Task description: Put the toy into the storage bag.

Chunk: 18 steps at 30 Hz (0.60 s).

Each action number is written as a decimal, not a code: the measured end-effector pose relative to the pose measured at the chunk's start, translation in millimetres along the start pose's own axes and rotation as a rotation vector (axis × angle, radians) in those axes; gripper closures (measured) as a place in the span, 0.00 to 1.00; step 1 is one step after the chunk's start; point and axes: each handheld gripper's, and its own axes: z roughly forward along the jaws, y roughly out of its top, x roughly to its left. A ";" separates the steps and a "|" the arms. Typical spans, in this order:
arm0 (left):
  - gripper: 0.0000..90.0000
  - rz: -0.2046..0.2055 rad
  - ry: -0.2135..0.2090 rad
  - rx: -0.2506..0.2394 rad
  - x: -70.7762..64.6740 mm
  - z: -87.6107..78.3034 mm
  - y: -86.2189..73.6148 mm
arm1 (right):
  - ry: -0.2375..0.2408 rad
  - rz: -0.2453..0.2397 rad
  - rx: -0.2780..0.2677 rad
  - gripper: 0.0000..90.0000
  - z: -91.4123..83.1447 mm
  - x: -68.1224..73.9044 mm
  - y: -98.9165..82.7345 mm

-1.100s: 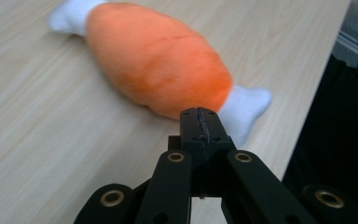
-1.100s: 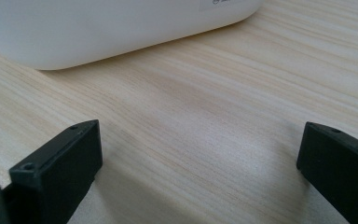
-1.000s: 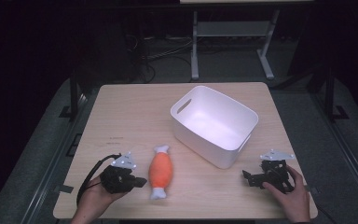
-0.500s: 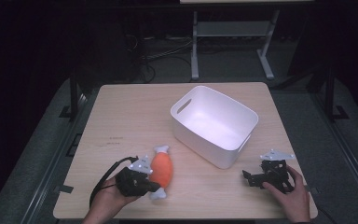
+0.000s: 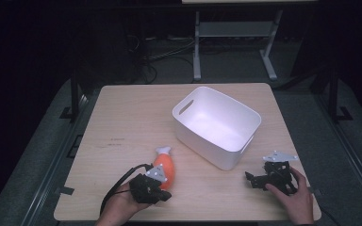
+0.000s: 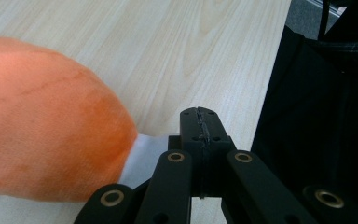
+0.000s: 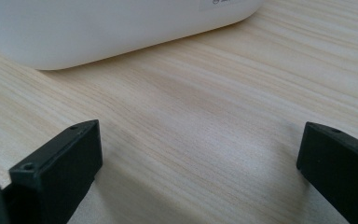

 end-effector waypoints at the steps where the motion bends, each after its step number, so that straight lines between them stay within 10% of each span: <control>1: 1.00 -0.002 0.000 0.001 0.0 0.6 -0.3 | 0.000 0.000 0.000 0.00 0.0 0.0 0.0; 18: 1.00 -0.058 0.039 0.010 12.2 -11.8 -15.7 | 0.000 0.000 0.000 0.00 0.0 0.0 0.0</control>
